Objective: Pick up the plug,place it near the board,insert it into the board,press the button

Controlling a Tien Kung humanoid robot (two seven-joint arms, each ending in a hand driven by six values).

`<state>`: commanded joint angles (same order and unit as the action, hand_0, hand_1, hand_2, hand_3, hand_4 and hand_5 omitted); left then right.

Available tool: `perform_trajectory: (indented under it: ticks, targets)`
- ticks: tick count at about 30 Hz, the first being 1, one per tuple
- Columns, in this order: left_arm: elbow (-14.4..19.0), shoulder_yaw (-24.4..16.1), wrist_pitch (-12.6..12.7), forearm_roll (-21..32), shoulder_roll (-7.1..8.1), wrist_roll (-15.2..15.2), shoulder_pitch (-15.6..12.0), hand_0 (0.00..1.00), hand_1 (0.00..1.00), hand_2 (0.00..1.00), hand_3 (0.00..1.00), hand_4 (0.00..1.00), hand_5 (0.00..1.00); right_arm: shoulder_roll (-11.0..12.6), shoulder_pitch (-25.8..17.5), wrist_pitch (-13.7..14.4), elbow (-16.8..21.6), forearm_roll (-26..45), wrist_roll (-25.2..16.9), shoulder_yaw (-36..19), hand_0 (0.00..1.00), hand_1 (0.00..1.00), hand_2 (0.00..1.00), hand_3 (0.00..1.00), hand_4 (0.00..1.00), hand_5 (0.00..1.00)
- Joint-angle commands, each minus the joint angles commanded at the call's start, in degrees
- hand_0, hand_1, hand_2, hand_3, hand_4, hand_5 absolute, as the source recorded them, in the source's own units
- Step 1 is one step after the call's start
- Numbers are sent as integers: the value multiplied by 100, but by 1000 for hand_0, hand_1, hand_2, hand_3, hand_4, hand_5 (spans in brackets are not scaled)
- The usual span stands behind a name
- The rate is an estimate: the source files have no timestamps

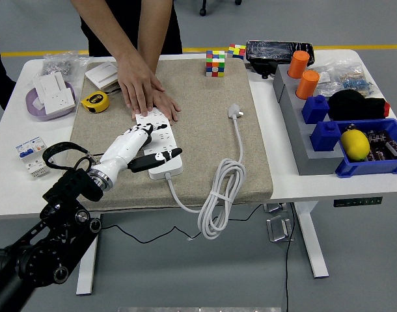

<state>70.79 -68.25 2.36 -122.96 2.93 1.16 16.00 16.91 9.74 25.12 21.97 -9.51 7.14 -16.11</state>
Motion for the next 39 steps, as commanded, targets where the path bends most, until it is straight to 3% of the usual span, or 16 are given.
perform_trajectory:
  ticks: [6,15,20,39]
  targets:
    - [197,-133,60,-22,8,-1,-66,998,965,897,899,998,998,-6,-4,-1,0,-4,0,-21,838,760,748,778,998,998]
    - [158,-504,2,-631,51,-361,-288,998,975,912,866,998,998,-8,-22,-3,-3,-1,-1,-26,837,760,748,777,998,998]
    - [136,-581,-58,-704,63,-464,-330,998,975,912,866,998,998,-9,-26,-4,-4,6,-2,-15,837,760,748,777,998,998]
    - [-98,-378,-185,-704,41,-462,-208,998,981,914,854,998,998,-5,-32,-4,1,6,-7,-1,836,760,748,777,998,998]
